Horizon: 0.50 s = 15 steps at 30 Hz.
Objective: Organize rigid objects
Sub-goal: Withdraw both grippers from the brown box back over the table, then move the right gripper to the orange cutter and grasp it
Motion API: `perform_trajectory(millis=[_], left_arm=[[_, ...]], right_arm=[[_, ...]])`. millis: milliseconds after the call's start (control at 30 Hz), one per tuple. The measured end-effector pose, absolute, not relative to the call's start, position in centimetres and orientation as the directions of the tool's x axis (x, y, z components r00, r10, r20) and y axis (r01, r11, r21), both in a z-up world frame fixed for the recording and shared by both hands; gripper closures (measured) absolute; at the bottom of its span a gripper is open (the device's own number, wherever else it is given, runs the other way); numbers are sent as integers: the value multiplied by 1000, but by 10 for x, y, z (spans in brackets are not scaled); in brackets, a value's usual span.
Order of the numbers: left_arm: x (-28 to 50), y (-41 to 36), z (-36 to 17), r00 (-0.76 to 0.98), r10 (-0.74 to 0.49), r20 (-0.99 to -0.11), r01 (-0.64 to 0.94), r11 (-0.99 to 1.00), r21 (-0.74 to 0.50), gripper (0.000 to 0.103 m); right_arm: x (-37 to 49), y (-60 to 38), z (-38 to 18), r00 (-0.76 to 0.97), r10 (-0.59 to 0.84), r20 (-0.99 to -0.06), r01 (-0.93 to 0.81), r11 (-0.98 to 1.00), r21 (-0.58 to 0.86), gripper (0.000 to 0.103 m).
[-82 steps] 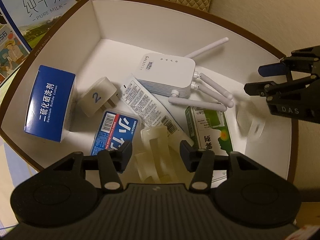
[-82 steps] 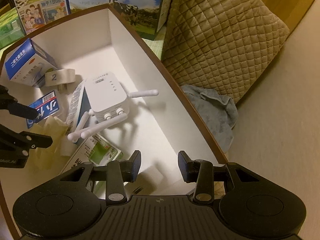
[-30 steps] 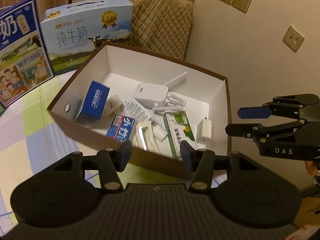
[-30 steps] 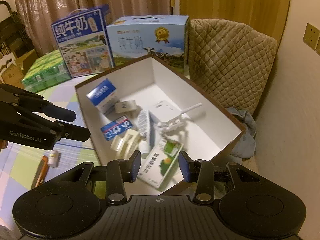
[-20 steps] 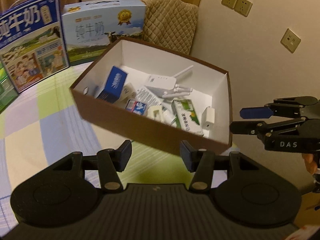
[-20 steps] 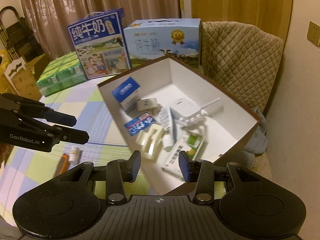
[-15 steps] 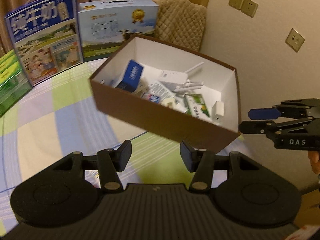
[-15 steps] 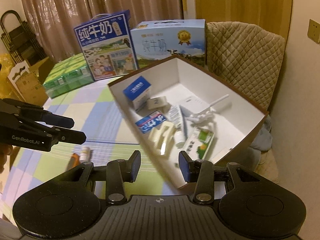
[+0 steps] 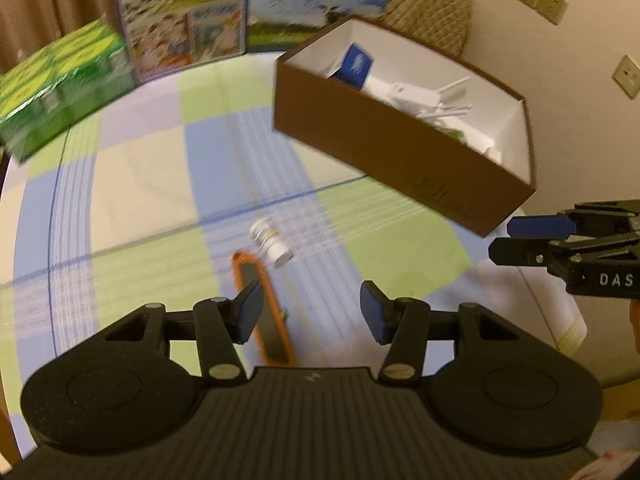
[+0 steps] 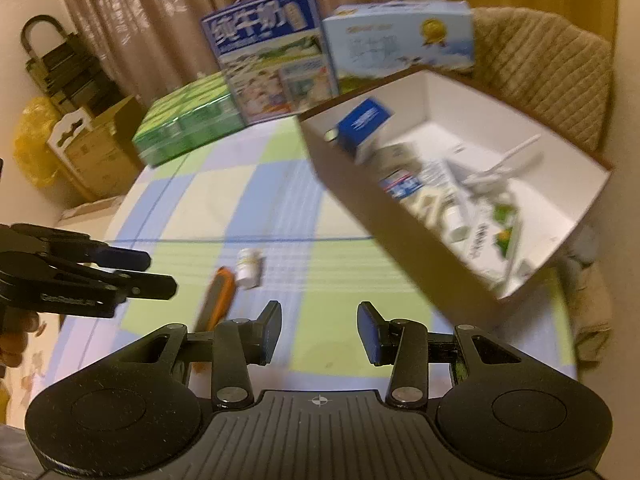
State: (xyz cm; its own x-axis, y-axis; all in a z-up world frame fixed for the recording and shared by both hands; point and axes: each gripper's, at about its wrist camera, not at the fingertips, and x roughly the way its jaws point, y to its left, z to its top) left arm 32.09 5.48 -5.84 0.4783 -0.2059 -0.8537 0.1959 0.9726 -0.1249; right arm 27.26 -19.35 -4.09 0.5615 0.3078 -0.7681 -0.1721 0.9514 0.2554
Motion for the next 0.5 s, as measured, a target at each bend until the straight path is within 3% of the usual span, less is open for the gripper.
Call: perform_trajectory(millis=[500], left_arm=[[284,103,-86,439,-125,-890,69,992,-106,54]], right_arm=[[270,-131,-72,479,363,-799,-229,931,286,64]])
